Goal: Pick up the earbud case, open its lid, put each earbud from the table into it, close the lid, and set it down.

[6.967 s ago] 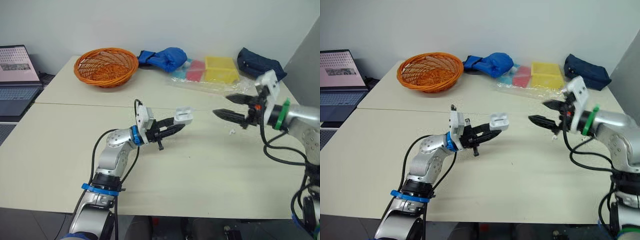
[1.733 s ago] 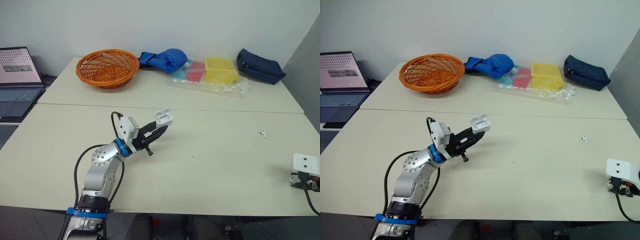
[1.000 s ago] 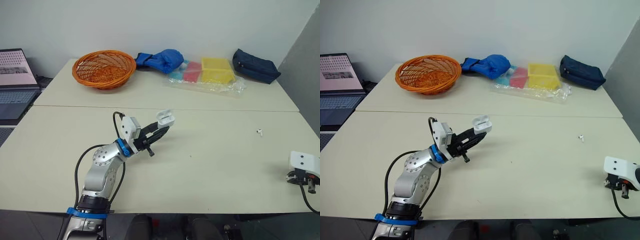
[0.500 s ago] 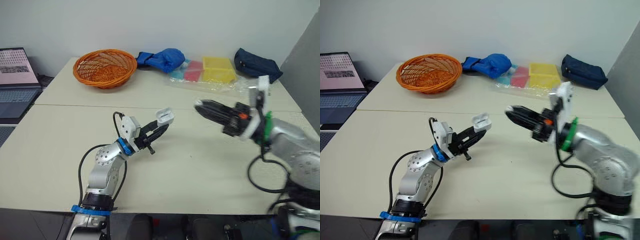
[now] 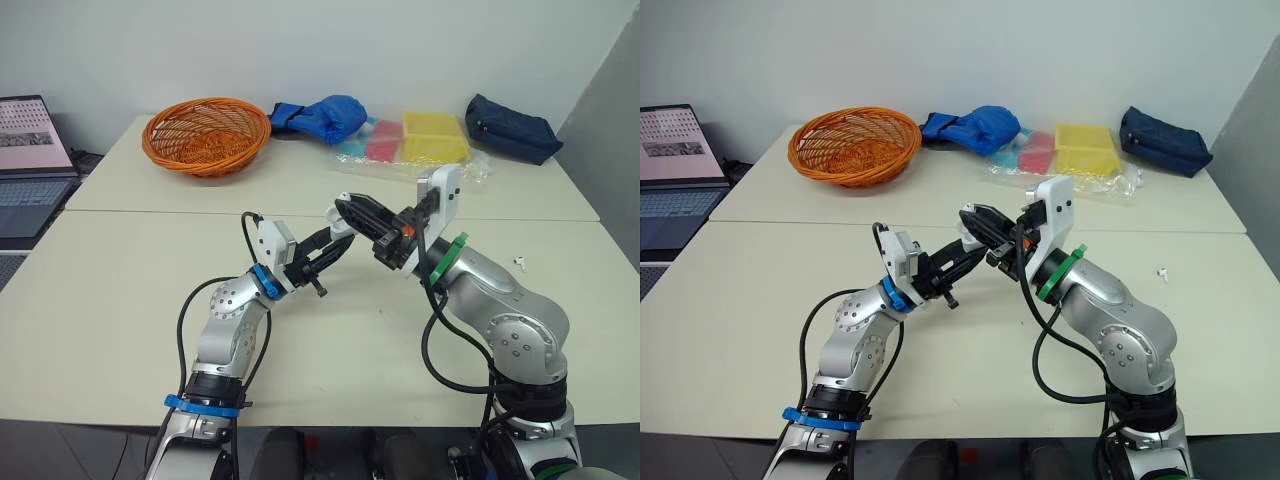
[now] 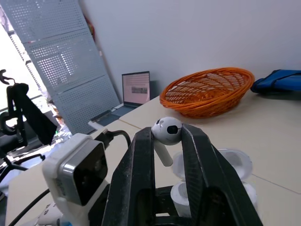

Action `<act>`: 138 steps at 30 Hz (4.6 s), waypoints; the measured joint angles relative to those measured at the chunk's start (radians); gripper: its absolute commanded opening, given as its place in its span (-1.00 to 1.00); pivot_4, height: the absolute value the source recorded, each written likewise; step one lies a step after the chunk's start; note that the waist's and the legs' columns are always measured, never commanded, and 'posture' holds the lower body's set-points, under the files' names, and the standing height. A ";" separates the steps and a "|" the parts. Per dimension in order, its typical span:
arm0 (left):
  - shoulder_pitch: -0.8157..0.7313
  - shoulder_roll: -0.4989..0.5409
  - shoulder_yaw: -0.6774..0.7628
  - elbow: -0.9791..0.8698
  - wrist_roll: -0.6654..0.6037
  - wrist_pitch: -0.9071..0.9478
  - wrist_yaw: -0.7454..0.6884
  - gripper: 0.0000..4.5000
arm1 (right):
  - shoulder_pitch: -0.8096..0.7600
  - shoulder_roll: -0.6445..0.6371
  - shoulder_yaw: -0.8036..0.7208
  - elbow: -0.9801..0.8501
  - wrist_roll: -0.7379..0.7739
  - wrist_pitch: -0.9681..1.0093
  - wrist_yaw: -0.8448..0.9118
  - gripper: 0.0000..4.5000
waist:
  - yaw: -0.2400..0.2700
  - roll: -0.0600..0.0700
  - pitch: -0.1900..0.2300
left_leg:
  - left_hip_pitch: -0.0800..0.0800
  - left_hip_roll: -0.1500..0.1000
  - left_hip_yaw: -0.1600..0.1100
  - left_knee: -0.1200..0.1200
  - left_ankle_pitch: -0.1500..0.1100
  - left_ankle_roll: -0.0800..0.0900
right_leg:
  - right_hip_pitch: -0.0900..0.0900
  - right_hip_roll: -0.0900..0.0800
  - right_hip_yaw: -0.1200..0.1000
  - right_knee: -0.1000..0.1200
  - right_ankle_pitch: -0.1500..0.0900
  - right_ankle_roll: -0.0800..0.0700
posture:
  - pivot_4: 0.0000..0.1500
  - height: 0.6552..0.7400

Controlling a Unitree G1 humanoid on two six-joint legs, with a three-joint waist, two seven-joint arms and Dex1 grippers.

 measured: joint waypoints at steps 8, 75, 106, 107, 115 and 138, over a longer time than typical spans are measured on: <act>-0.002 -0.009 -0.001 0.000 0.000 0.000 0.005 -0.65 | 0.022 -0.018 0.060 0.040 -0.084 -0.028 0.018 -0.81 | 0.000 0.000 0.000 | 0.000 0.000 0.001 0.000 0.000 0.000 | 0.000 0.000 0.001 -0.001 0.000 0.000 | 1.00 1.00; -0.031 -0.031 -0.002 0.031 0.008 -0.021 -0.026 -0.65 | 0.194 -0.443 -0.332 0.559 -0.287 -0.109 0.054 0.92 | -0.002 0.001 0.001 | -0.001 -0.001 0.008 -0.005 0.000 0.000 | 0.000 -0.001 0.003 -0.011 0.001 0.002 | 1.00 1.00; -0.021 -0.013 -0.010 0.006 0.010 -0.001 -0.008 -0.65 | 0.010 -0.454 -0.250 1.021 -0.476 -0.278 0.195 -0.81 | 0.004 0.002 0.000 | 0.001 -0.002 0.012 -0.008 0.000 0.001 | 0.002 -0.002 0.005 -0.016 0.004 0.007 | 1.00 1.00; -0.021 -0.013 -0.010 0.006 0.010 -0.001 -0.009 -0.65 | 0.014 -0.455 -0.253 1.018 -0.474 -0.277 0.196 -0.81 | 0.004 0.001 0.000 | 0.001 -0.002 0.012 -0.008 0.000 0.001 | 0.002 -0.002 0.005 -0.016 0.004 0.007 | 1.00 1.00; -0.008 -0.014 -0.013 0.007 0.009 -0.002 -0.024 -0.65 | 0.221 -0.545 -0.252 0.673 -0.365 -0.093 0.372 -0.81 | 0.007 0.002 0.000 | 0.000 -0.001 0.011 -0.010 0.000 0.001 | 0.001 -0.002 0.005 -0.017 0.003 0.006 | 1.00 1.00; 0.053 -0.028 -0.039 -0.015 0.009 -0.017 -0.014 -0.65 | 0.543 -1.125 -0.070 0.668 -0.735 -0.673 0.955 -0.81 | 0.000 0.006 0.001 | 0.001 -0.002 0.013 -0.001 -0.001 0.000 | 0.003 -0.002 0.006 -0.017 0.007 0.009 | 1.00 1.00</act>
